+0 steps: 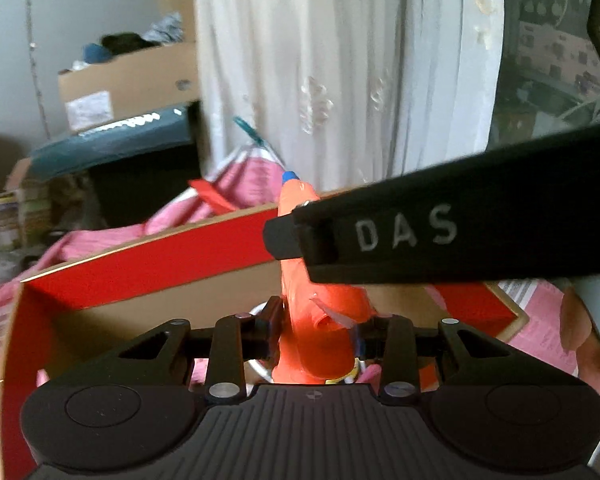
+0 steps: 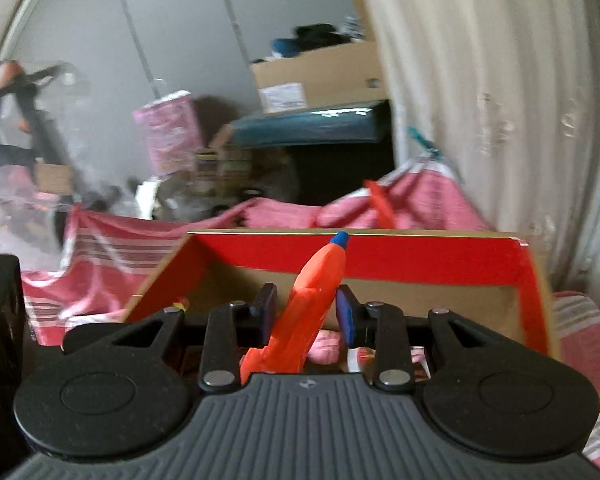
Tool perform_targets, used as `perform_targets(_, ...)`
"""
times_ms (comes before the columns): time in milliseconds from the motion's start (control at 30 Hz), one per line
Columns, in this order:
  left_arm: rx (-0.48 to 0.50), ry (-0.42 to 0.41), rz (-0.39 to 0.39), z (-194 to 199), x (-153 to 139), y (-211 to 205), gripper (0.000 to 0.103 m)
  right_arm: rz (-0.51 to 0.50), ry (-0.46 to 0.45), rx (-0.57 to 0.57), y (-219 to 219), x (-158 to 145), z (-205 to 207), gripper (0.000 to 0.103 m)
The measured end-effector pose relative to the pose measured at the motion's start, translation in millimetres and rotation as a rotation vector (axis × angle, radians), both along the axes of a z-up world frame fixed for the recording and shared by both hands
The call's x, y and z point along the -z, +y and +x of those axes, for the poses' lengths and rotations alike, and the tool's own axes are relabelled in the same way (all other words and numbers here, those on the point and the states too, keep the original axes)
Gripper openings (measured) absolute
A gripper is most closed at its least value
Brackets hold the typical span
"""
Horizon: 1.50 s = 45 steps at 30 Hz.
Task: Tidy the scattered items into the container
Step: 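Lift the orange gun with both grippers toward the red box, then lower the orange gun into the red box and open both grippers, then move both grippers back from the box to the blue gear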
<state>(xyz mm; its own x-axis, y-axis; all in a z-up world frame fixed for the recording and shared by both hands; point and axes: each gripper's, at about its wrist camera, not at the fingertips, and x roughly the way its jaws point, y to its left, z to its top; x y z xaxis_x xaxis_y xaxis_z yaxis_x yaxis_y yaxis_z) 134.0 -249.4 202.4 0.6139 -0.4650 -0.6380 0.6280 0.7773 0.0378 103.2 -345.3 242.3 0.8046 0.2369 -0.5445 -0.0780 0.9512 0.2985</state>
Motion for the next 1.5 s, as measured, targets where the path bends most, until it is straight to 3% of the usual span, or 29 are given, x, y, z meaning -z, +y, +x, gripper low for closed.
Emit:
perform_targets(33, 0.006, 0.008, 0.004, 5.2, 5.2, -7.9, 0.047, -0.005, 0.010, 0.017, -6.5, 3.7, 0.9, 0.040)
perform_targets(67, 0.008, 0.020, 0.005, 9.7, 10.5, -14.9, 0.054, -0.011, 0.023, 0.046, -13.4, 10.2, 5.4, 0.057)
perform_targets(133, -0.014, 0.046, 0.022, 18.1, 20.7, -23.7, 0.082, -0.015, 0.038, 0.098, -23.6, 22.2, 11.2, 0.080)
perform_targets(200, -0.045, 0.047, 0.043, 22.2, 28.9, -27.1, 0.093, -0.004, 0.053, 0.116, -32.4, 31.6, 13.3, 0.079)
perform_targets(300, -0.086, 0.059, 0.078, 31.4, 40.0, -26.9, 0.094, 0.028, 0.070, 0.117, -40.7, 40.7, 12.9, 0.080)
perform_targets(433, -0.118, 0.086, 0.066, 48.6, 48.3, -5.3, 0.094, 0.053, 0.088, 0.104, -40.3, 48.0, 14.4, 0.081)
perform_targets(733, -0.145, 0.048, 0.111, 32.2, 48.8, 17.0, 0.094, 0.066, 0.104, 0.054, -13.8, 52.1, 13.7, 0.085)
perform_targets(900, -0.131, 0.003, 0.102, 5.9, 39.1, 37.3, 0.094, 0.087, 0.080, 0.025, -6.1, 43.2, -3.7, 0.085)
perform_targets(1233, -0.063, -0.011, 0.063, -77.9, 33.6, 92.1, 0.097, -0.019, 0.013, -0.074, 25.9, 33.7, -60.2, 0.086)
perform_targets(1400, -0.061, -0.037, 0.100, -114.8, 63.4, 119.2, 0.101, -0.023, 0.039, -0.174, 46.3, 45.9, -89.5, 0.088)
perform_targets(1500, -0.088, 0.043, 0.132, -118.8, 99.8, 133.4, 0.101, -0.034, 0.082, -0.224, 63.1, 67.4, -100.7, 0.087)
